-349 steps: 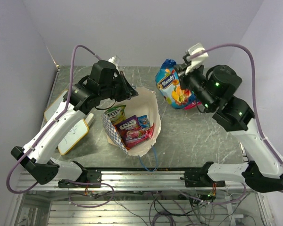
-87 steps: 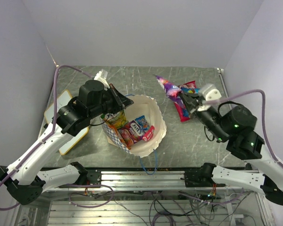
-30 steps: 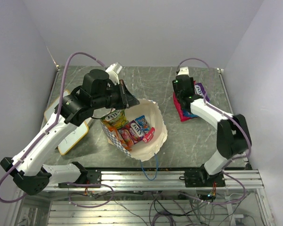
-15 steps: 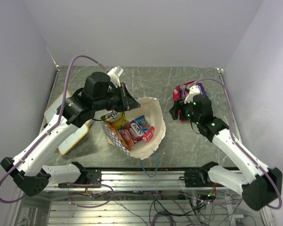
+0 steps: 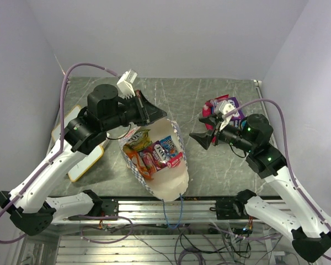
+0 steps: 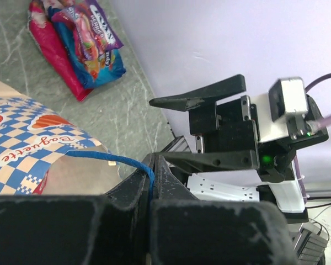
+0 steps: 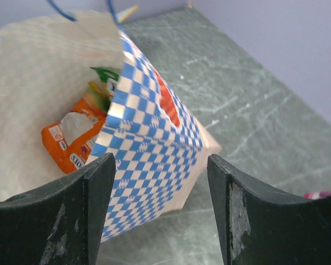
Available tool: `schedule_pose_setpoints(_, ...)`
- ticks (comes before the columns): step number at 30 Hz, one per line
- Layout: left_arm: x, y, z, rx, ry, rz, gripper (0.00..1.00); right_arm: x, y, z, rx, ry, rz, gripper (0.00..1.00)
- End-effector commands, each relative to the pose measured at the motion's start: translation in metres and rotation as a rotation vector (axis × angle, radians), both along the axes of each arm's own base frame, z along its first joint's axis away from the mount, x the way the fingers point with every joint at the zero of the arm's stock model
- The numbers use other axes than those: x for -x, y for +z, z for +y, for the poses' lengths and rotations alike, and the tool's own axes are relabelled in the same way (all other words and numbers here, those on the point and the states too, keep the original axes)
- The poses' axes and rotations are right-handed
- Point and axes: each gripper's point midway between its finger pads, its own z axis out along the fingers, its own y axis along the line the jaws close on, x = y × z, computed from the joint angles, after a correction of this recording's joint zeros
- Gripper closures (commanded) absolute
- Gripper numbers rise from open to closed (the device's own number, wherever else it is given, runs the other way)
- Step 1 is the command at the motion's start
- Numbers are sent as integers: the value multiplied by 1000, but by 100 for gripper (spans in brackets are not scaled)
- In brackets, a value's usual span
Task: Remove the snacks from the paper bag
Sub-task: Place the snack at the center of the board, then adjust the paper bag at the center of the board.
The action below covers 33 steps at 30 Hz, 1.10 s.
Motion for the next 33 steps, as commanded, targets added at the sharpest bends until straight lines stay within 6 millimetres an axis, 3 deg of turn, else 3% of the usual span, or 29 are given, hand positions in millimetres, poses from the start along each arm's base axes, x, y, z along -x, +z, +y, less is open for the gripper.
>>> schedule_pose_setpoints(1, 7, 49, -9, 149, -54, -118, 93, 24, 26, 21, 77, 241, -198, 33)
schedule_pose_setpoints(2, 5, 47, -8, 132, -47, -110, 93, 27, 39, 24, 63, 261, -227, 33)
schedule_pose_setpoints(4, -2, 51, -4, 78, -8, -112, 93, 29, 48, 30, 50, 280, -236, 33)
schedule_pose_setpoints(8, -17, 68, 14, -75, 77, -183, 93, 22, 43, 34, 20, 249, -214, 33)
schedule_pose_setpoints(13, -39, 59, 21, -308, 84, -249, 93, 10, 6, 30, -23, 142, -90, 33)
schedule_pose_setpoints(19, -64, 62, 4, -448, 0, -339, 93, -1, -36, 17, -50, -19, 107, 34)
schedule_pose_setpoints(22, -74, 49, -8, -478, -33, -332, 93, 5, -67, 16, 0, -6, 180, 33)
schedule_pose_setpoints(25, -74, 31, -29, -429, -95, -276, 93, 11, -95, 7, 35, -43, 259, 33)
schedule_pose_setpoints(27, -62, 27, -41, -348, -141, -237, 93, 17, -106, 0, 32, -71, 281, 33)
schedule_pose_setpoints(28, -57, 15, -49, -311, -166, -196, 93, 19, -111, -5, 34, -88, 284, 33)
schedule_pose_setpoints(30, -41, 13, -64, -161, -209, -136, 93, 20, -116, -17, 54, -142, 291, 33)
schedule_pose_setpoints(33, -19, 24, -79, 86, -267, -95, 93, 20, -106, -30, 79, -196, 278, 32)
